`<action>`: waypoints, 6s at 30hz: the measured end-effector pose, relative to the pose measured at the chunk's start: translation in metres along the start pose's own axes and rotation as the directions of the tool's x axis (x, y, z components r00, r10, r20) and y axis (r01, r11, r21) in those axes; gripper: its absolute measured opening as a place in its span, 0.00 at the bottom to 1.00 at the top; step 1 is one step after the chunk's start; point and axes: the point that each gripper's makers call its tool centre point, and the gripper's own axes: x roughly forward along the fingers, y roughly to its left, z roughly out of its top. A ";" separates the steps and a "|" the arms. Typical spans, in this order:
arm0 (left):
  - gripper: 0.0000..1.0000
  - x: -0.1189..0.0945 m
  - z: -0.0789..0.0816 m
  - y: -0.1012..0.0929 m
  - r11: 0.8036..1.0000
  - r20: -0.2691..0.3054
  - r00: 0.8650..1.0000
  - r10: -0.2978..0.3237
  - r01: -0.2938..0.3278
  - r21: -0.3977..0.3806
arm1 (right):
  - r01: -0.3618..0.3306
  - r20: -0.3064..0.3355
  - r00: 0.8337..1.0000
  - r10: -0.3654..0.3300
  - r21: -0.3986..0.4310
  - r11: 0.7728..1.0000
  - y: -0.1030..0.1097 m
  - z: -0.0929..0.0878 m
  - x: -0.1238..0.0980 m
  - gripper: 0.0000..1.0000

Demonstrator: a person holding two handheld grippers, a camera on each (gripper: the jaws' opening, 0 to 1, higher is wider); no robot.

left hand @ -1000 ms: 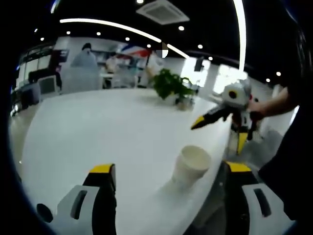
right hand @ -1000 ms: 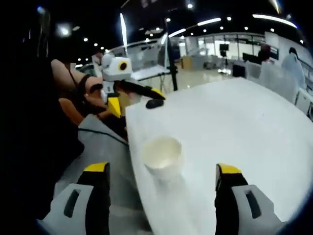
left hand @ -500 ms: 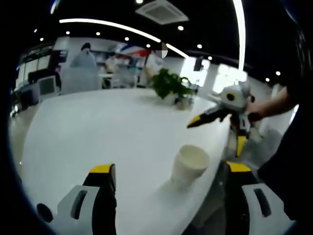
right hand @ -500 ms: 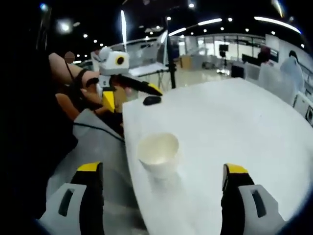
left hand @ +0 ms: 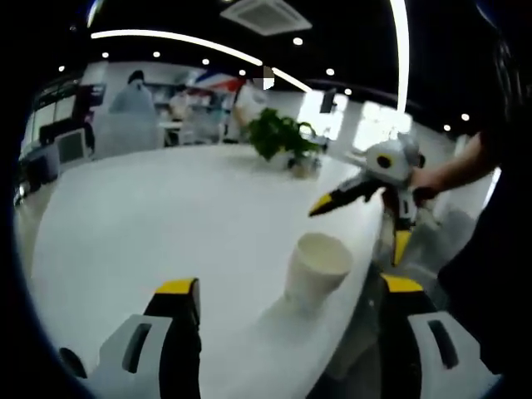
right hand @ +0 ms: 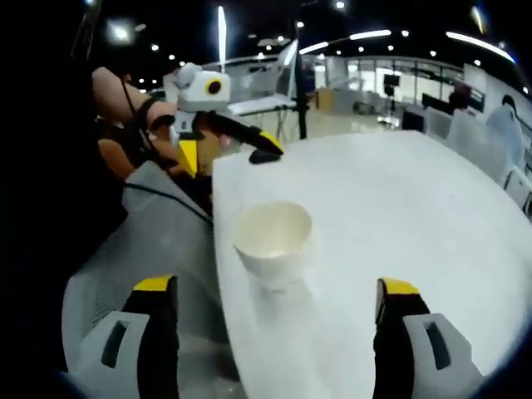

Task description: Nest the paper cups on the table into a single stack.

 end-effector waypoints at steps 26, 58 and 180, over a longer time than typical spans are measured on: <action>0.67 0.027 -0.018 -0.005 0.996 -0.041 0.997 -0.072 0.074 0.058 | -0.066 -0.046 0.997 0.063 -0.054 0.996 -0.002 -0.012 0.031 0.81; 0.52 0.056 -0.025 -0.017 0.974 -0.102 0.986 -0.130 0.146 0.172 | -0.073 -0.043 0.997 0.068 -0.124 0.990 -0.007 0.001 0.043 0.58; 0.39 0.157 0.058 0.124 0.908 -0.168 0.966 -0.198 0.245 0.341 | 0.086 -0.001 0.996 -0.086 -0.084 0.993 -0.189 0.054 0.073 0.39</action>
